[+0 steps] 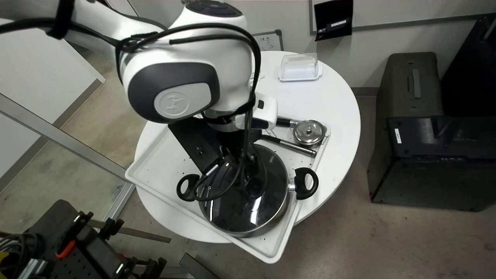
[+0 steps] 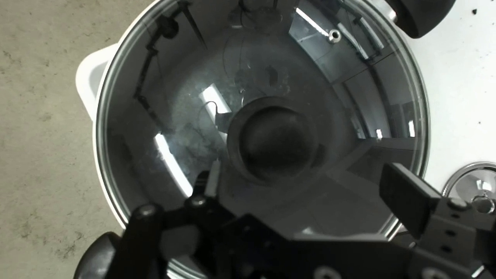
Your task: Put the glass lid on the black pot.
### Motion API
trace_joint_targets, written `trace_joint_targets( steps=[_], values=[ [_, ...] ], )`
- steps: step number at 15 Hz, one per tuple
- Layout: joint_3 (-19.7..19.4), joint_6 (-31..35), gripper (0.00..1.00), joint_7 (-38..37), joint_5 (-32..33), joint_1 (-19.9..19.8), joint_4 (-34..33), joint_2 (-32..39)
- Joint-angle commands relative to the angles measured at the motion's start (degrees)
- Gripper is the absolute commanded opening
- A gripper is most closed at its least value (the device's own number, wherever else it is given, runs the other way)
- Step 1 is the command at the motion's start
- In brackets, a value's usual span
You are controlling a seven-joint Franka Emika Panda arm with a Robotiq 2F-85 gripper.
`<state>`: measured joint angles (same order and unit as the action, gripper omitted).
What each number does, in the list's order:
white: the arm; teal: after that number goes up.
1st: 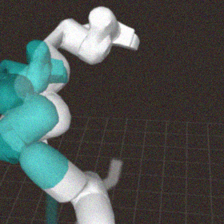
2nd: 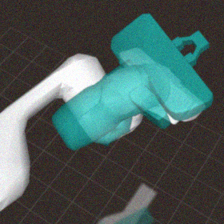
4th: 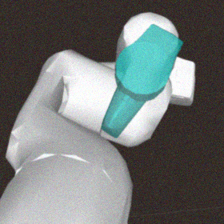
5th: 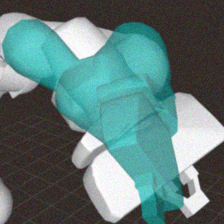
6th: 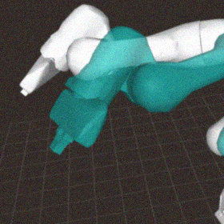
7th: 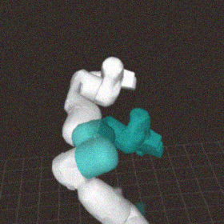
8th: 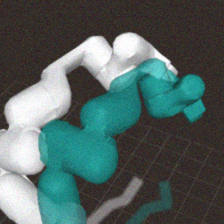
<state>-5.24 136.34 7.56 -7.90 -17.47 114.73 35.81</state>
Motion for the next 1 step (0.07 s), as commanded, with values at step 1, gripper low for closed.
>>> trace_joint_targets(
  steps=[1],
  values=[
    [0.5,0.0,1.00,0.2,-1.5,-0.2,0.2,-0.9]
  ],
)
